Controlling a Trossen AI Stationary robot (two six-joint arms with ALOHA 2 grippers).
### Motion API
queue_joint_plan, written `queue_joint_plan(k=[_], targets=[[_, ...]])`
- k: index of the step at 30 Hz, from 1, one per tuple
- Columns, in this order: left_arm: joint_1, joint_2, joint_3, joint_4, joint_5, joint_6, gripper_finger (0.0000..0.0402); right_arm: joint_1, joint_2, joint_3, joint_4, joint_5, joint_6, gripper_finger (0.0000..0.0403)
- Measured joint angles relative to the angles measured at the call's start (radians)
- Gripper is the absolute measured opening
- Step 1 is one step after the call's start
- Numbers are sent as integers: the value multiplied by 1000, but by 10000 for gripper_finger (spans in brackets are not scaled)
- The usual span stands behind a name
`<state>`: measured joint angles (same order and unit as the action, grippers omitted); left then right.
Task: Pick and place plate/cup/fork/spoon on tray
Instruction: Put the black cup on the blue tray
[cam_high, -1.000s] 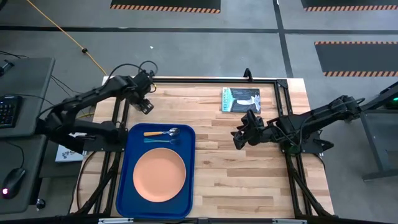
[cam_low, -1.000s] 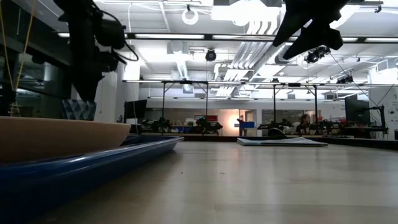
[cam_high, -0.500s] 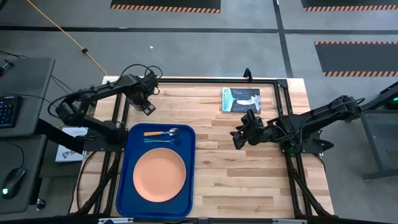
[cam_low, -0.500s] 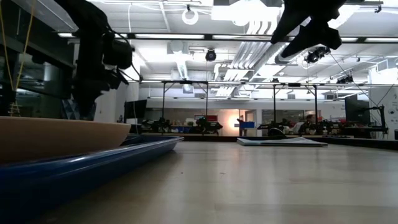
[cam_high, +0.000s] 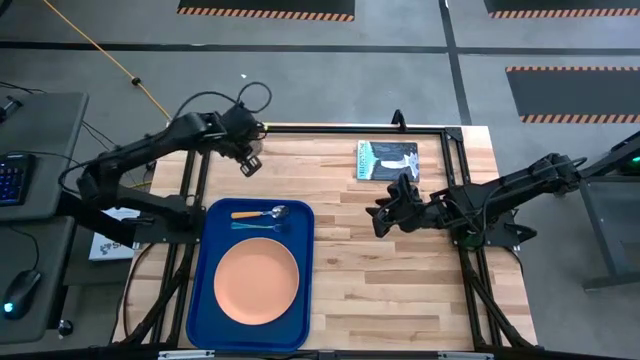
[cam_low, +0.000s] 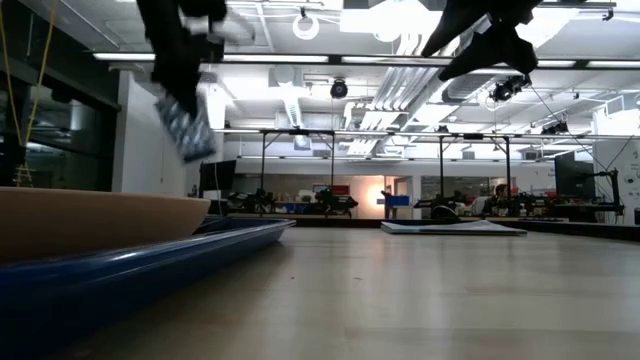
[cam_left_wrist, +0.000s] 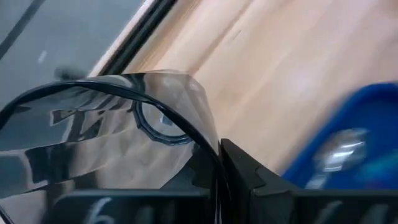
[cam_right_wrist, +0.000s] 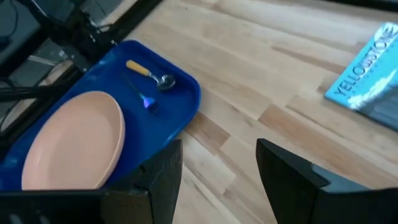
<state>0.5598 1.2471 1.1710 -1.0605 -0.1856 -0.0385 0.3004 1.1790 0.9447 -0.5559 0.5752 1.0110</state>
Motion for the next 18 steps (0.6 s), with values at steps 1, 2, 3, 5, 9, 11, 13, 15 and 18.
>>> queue_joint_plan(k=[1,2,3,5,9,11,13,15,18], targets=[[-39,-9,39,-15,10,-15,5,0,0,0,5,9,-3,196],[-86,-17,78,-29,23,-36,5,0,0,0,5,21,-3,196],[-138,-23,117,-36,32,-60,4,0,0,0,4,32,0,196],[-260,-23,192,-38,35,-115,4,-5,0,0,3,49,0,196],[-544,27,303,-34,5,-226,3,-27,0,0,1,53,-1,196],[-677,68,342,-22,-21,-273,3,-40,0,0,-1,63,-7,196],[-798,109,363,14,-16,-297,2,-53,0,0,-1,71,-3,196],[-900,150,376,82,20,-302,2,-68,0,0,-1,65,1,196],[-1029,209,379,225,101,-316,2,-85,0,0,-1,43,0,196]])
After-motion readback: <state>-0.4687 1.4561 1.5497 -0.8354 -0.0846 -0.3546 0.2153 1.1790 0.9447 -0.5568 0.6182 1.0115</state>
